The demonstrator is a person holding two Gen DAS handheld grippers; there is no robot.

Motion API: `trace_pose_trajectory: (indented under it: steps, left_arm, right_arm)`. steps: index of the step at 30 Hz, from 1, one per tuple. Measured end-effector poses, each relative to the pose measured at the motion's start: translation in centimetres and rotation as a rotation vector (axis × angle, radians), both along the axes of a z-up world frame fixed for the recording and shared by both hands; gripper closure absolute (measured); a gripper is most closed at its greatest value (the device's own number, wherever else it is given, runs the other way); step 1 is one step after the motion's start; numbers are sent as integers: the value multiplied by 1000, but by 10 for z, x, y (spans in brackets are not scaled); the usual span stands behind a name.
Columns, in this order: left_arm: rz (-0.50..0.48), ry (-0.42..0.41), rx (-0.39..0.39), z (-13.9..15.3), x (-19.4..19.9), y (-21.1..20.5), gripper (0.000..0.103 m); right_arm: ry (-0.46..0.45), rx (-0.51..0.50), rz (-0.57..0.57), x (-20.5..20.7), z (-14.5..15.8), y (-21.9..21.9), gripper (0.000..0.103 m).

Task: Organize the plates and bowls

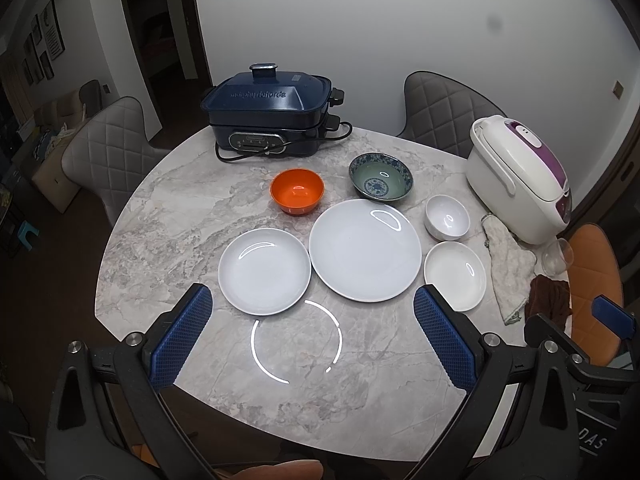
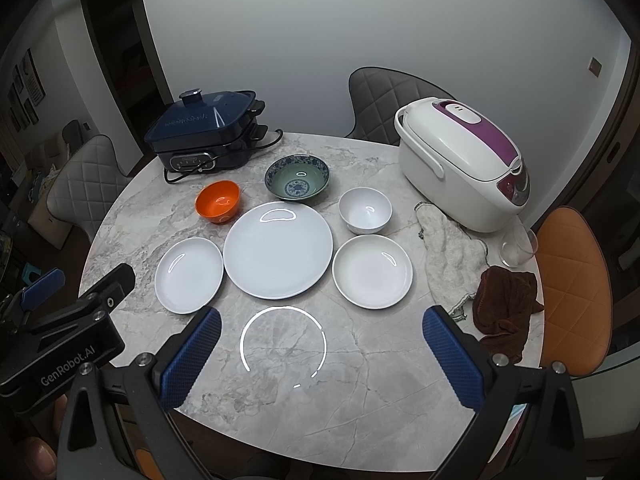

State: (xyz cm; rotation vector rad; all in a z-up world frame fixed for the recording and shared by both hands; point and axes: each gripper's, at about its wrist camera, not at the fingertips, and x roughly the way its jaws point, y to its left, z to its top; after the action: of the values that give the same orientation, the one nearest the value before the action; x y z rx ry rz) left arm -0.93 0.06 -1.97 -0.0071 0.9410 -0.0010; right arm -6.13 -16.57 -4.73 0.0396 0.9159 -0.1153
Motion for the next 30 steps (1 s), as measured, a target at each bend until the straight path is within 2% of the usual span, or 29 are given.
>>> trace_pose_trajectory:
  steps: [11,13,16,19,23,25,27,30]
  left_arm:
    - [3,14,5,-13,-3,-1,1]
    - [3,22,5,-17,5,-3,1]
    - [5,32,6,-23,12,-4,1]
    - [3,35,12,-37,16,-6,1]
    - [-7,33,21,-63,17,-1,1]
    - [-36,65,-23,-83,24,8,1]
    - [-41,131,-137,-103,36,25,2]
    - [-100,184,-186,-131,58,41,1]
  right_arm:
    - [5,2,0,9,4,-5,0]
    - [8,3,2,1,-10,0,0]
    - [16,5,5,3,-15,-1,0]
    - [29,18,8,14,-35,-13,0]
    - [36,55,22,19,-33,-23,0]
    - [33,69,26,22,-37,-28,0]
    - [37,88,26,26,-45,-31,0]
    - [44,121,27,38,-56,-31,0]
